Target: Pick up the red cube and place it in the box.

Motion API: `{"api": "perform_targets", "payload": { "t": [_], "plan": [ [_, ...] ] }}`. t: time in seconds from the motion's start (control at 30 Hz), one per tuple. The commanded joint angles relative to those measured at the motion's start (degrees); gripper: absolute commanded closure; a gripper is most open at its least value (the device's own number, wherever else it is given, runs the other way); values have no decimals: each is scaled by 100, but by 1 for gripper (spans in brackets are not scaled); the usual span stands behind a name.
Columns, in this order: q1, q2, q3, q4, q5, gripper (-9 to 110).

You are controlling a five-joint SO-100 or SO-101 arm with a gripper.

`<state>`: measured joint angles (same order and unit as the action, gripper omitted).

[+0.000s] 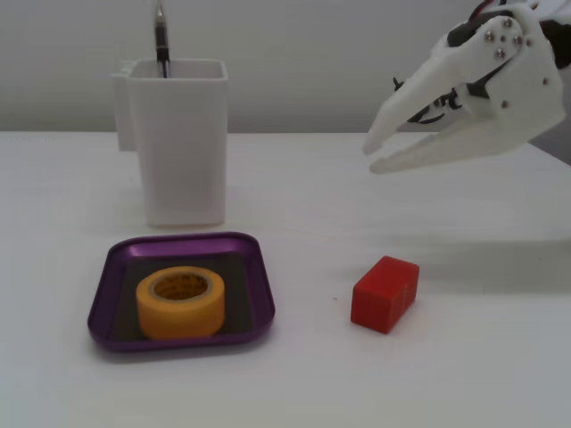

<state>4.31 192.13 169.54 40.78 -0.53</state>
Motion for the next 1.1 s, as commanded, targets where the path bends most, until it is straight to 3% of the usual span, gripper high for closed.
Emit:
{"api": "perform_targets", "payload": {
  "t": [0.0, 0.23, 0.57, 1.07],
  "plan": [
    [211, -325, -519, -167, 35, 102],
    [158, -2769, -2593, -70, 220, 102],
    [-984, -6855, -6311, 2373, 2013, 87],
    [-1055, -7901, -5581, 2487, 2610, 79]
  ]
}}
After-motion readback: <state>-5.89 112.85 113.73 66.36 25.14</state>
